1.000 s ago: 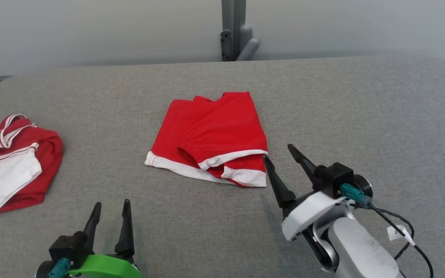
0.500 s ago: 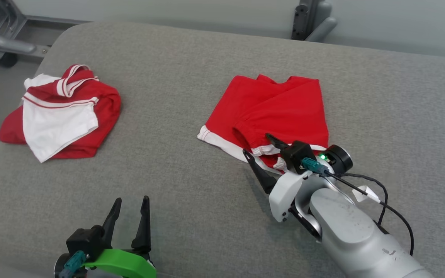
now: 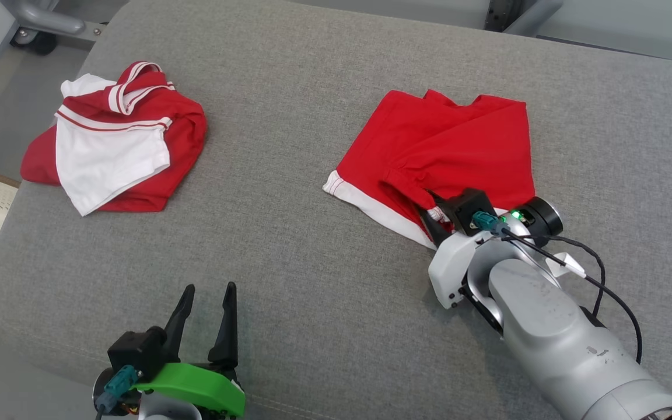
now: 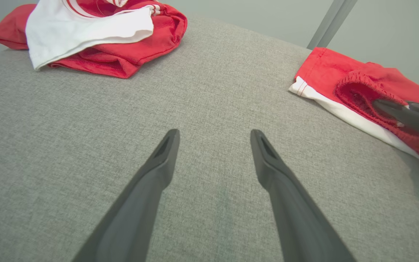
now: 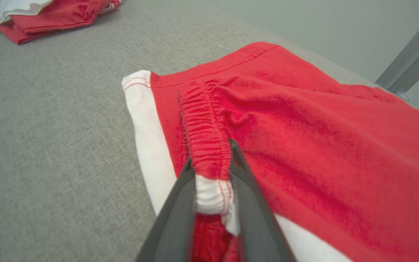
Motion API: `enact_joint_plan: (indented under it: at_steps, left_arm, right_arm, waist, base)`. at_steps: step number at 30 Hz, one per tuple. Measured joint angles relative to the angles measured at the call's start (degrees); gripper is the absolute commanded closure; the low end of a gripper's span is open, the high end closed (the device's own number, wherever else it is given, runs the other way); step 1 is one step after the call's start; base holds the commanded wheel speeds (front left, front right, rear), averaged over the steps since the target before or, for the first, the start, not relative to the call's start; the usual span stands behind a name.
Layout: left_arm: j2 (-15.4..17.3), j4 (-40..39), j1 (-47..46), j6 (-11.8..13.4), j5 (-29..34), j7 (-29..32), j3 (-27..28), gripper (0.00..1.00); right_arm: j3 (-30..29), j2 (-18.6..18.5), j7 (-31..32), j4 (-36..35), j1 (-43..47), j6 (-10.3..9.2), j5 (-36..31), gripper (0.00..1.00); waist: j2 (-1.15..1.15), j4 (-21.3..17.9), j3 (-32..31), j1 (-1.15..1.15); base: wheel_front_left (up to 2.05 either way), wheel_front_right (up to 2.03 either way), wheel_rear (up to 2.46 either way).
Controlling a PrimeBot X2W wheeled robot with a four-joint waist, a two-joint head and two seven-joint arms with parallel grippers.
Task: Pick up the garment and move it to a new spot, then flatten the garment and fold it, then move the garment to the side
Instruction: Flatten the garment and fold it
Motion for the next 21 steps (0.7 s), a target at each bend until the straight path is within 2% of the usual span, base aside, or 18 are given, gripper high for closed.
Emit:
enact_joint_plan:
  at_steps: [5,10,13,16,17,18,21]
  left_arm:
    - [-0.01,0.15,-0.25,0.09,-0.19,0.00,-0.10,0.00]
    - [-0.01,0.20,-0.24,0.09,-0.19,0.00,0.24,0.00]
    - [-0.01,0.29,-0.24,0.08,-0.15,0.00,0.01,0.00]
    - [-0.01,0.41,-0.25,-0.01,0.05,0.01,-0.60,0.00]
    - [-0.01,0.48,-0.25,-0.03,0.11,0.00,-0.87,0.00]
    - [-0.01,0.60,-0.25,-0.10,0.19,0.00,-1.11,0.00]
    - [-0.01,1.03,-0.21,-0.25,0.52,0.00,-1.78,0.00]
  right_arm:
    - [-3.63,0.01,0.00,0.33,-0.91,0.01,-2.66,1.00]
    - [-9.90,-0.90,-0.01,-5.92,-1.60,0.01,-2.85,1.00]
    - [-14.93,-5.04,0.00,-8.08,-3.00,0.03,-3.48,1.00]
    - [-20.13,-9.70,-0.01,-6.88,-4.58,0.03,-5.43,1.00]
    - [-21.96,-11.13,0.00,-5.48,-5.03,0.04,-6.26,0.72]
    - [-23.95,-12.61,0.00,-4.35,-5.26,0.04,-6.87,0.00]
    - [-30.65,-16.55,0.00,-0.45,-5.27,0.04,-9.54,0.00]
  waist:
    - [0.00,-0.25,0.71,0.00]
    - [0.00,-0.49,0.59,0.00]
    - [0.00,-0.39,0.44,0.00]
    - [0.00,0.06,0.34,0.00]
    - [0.00,0.26,0.32,0.00]
    - [0.00,0.48,0.31,0.00]
    - [0.00,1.00,0.14,0.00]
  base:
    - [0.00,0.00,0.00]
    - [0.00,0.00,0.00]
    - [0.00,0.00,0.00]
    - [0.00,0.00,0.00]
    - [0.00,0.00,0.00]
    - [0.00,0.00,0.00]
    - [0.00,0.00,0.00]
